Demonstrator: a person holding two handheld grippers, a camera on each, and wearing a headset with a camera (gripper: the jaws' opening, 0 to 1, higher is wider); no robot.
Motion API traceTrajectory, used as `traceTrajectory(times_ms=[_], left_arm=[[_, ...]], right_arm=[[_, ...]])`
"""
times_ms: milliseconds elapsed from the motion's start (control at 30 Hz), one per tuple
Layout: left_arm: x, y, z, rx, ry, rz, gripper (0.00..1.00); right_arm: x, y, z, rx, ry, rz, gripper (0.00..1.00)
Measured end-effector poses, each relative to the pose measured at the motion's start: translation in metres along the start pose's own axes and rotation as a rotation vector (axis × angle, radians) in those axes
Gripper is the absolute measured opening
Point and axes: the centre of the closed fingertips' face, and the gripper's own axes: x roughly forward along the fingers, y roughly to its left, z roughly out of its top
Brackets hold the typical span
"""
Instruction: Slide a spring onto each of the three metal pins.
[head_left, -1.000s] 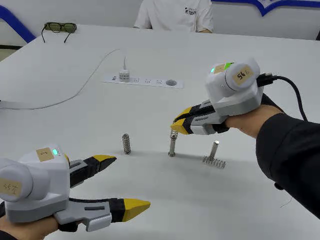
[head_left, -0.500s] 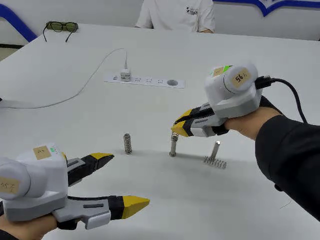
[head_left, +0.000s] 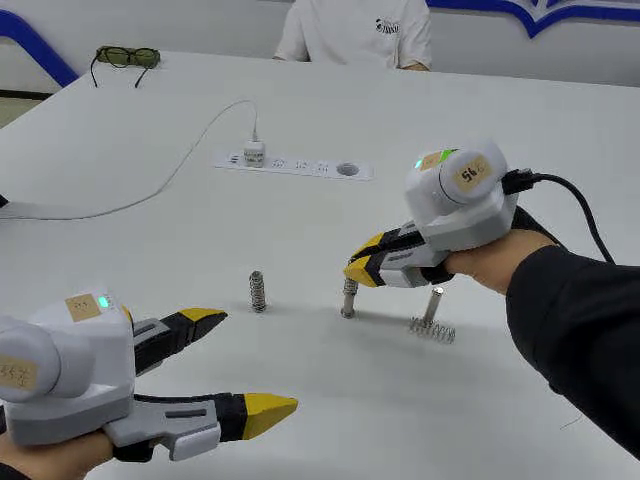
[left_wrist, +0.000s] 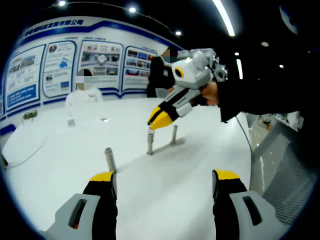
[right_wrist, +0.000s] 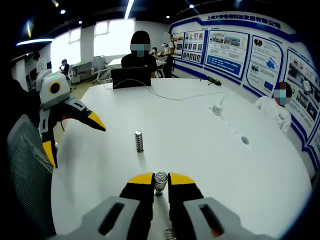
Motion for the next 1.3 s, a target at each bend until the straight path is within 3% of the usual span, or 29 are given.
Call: traceTrajectory(times_ms=[900, 1300], left_arm=[[-0.001, 0.001, -0.006, -0.008, 0.007, 0.006, 0.78], [-0.001, 0.0, -0.006, -0.009, 0.007, 0.008, 0.78]], right_arm=[[0.019, 0.0, -0.026, 0.025, 0.044, -0.011, 0.12], [0.021, 0.0, -0.027, 0.019, 0.04, -0.016, 0.12]])
